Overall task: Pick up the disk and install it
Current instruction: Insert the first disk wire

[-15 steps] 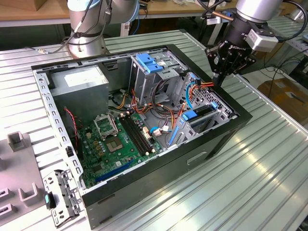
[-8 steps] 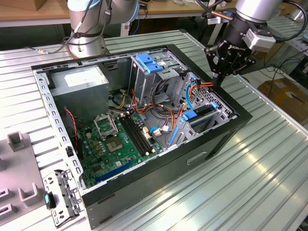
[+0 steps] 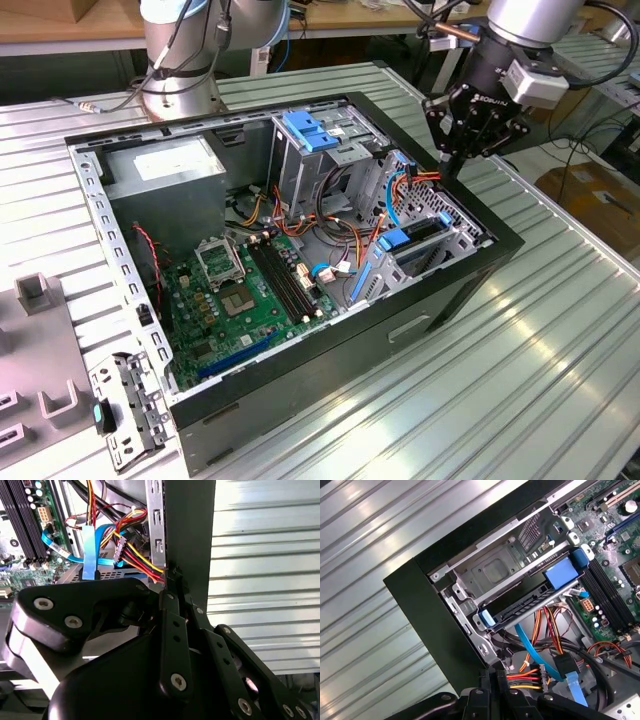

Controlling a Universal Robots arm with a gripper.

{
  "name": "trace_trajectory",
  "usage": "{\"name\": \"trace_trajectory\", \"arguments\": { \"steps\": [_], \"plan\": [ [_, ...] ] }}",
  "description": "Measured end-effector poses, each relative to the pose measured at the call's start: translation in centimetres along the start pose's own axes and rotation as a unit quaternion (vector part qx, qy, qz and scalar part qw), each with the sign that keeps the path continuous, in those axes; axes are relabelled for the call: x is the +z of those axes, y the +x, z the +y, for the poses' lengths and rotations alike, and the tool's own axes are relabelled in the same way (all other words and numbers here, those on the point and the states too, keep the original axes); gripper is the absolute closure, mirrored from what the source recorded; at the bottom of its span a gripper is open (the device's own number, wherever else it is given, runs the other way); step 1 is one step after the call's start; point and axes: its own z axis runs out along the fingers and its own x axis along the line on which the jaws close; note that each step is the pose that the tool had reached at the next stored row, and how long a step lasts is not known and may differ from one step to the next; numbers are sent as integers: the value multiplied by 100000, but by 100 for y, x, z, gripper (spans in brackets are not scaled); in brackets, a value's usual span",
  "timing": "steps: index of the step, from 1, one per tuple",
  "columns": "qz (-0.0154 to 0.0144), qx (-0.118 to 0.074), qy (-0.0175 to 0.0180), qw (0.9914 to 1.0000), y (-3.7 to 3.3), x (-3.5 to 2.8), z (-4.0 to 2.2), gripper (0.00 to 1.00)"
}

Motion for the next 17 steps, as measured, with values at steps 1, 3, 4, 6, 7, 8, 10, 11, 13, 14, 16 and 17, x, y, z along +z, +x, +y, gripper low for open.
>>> {"name": "trace_trajectory", "arguments": {
  "steps": [1,3,4,6,7,8,10,11,13,14,16,17],
  "plan": [
    [-8,751,-21,99997,-1,0,1,84],
    [-14,854,-25,99996,-30,0,23,84],
    [-15,1172,-35,99993,-31,0,24,84],
    [-36,2769,-90,99962,-32,-1,24,84],
    [-53,4105,-133,99916,-32,-1,24,84],
    [-73,5469,-177,99850,-31,0,24,84],
    [-106,8040,-262,99676,-31,0,24,84],
    [-125,9312,-304,99565,-31,0,24,84],
    [-143,10781,-351,99416,-32,0,24,84],
    [-153,11599,-377,99324,-31,0,24,84],
    [-173,13182,-430,99126,-31,-1,24,84],
    [-185,14221,-468,98982,-32,-1,24,84]
  ]
}}
